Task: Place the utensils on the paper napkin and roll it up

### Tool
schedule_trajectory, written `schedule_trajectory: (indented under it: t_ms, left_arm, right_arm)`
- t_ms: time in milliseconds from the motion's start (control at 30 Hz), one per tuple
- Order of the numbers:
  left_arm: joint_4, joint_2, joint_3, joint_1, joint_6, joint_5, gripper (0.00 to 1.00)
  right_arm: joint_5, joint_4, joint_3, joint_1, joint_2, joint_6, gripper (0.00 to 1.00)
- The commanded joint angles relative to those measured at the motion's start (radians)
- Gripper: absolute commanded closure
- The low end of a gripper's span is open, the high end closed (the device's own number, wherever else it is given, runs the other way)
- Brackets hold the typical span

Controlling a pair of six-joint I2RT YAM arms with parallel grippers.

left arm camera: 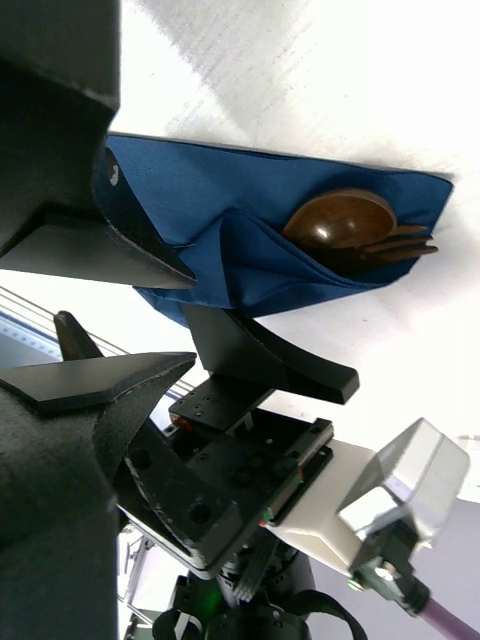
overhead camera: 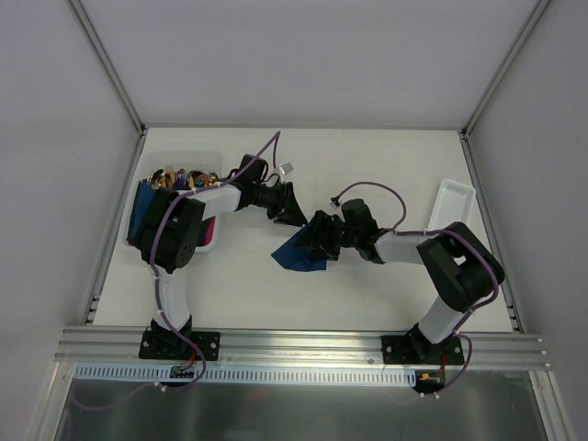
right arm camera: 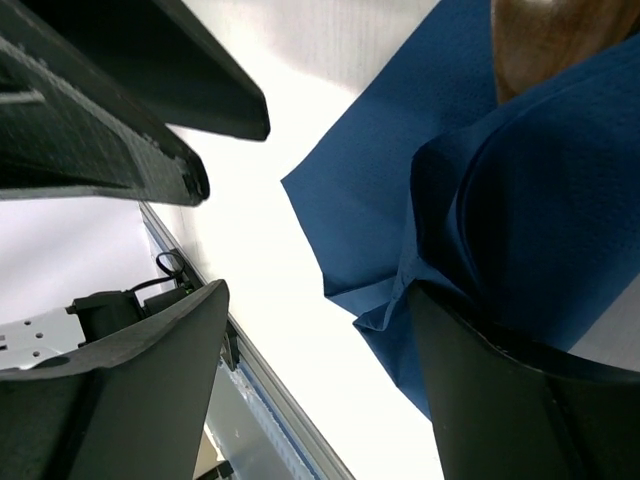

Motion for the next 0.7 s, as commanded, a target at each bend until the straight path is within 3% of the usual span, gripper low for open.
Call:
schedule_trajectory:
  t_ms: [0, 667]
  left_arm:
    - [0.009, -0.020, 0.048, -0.007, -0.015, 0.035, 0.67]
    - [0.009, -0.035, 0.087, -0.005, -0.025, 0.045, 0.66]
  right_arm:
    - [0.012, -0.007, -0.010, 0.012, -0.056, -0.052, 0.23]
    - [0.065, -0.142, 0.038, 0.050, -0.131, -0.136, 0.08]
